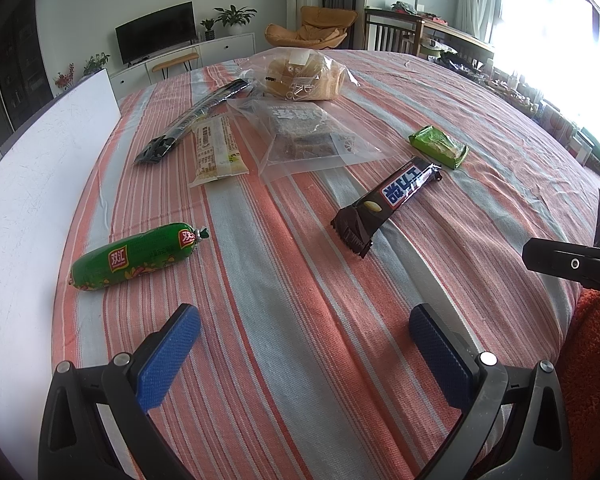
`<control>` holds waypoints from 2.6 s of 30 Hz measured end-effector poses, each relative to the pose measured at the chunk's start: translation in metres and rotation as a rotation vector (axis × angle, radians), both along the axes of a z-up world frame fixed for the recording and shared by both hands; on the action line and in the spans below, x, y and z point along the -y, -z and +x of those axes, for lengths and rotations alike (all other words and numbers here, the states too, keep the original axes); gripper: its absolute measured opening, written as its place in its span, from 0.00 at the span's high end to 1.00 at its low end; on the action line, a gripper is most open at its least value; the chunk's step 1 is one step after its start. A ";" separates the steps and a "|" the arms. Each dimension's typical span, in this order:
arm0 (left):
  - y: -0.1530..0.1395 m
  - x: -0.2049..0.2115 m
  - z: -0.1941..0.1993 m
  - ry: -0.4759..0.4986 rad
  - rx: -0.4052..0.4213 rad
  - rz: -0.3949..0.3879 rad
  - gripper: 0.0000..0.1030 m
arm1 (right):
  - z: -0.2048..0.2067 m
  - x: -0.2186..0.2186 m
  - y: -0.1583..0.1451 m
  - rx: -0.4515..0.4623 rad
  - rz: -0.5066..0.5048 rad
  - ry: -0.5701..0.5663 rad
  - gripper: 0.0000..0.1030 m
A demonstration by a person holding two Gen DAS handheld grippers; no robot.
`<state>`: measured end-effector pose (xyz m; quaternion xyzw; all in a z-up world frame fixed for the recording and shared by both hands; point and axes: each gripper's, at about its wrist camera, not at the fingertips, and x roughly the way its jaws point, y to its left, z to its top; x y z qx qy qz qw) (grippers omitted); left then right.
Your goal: Organize snacks
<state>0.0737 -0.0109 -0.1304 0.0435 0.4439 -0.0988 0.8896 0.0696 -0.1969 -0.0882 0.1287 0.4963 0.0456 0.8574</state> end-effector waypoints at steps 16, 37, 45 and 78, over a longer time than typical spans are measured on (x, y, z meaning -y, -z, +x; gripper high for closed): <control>-0.105 -0.068 0.088 0.062 -0.174 -0.170 0.01 | 0.001 -0.001 0.000 0.004 0.013 -0.006 0.25; -0.005 -0.046 0.123 0.200 -0.453 0.311 0.03 | -0.002 0.004 0.000 0.013 0.021 0.011 0.25; 0.006 -0.055 0.136 0.173 -0.475 0.242 0.09 | -0.003 0.002 0.000 0.011 0.005 0.002 0.25; -0.002 -0.069 0.064 0.079 -0.433 0.093 0.78 | -0.007 0.003 -0.003 0.024 0.004 0.005 0.25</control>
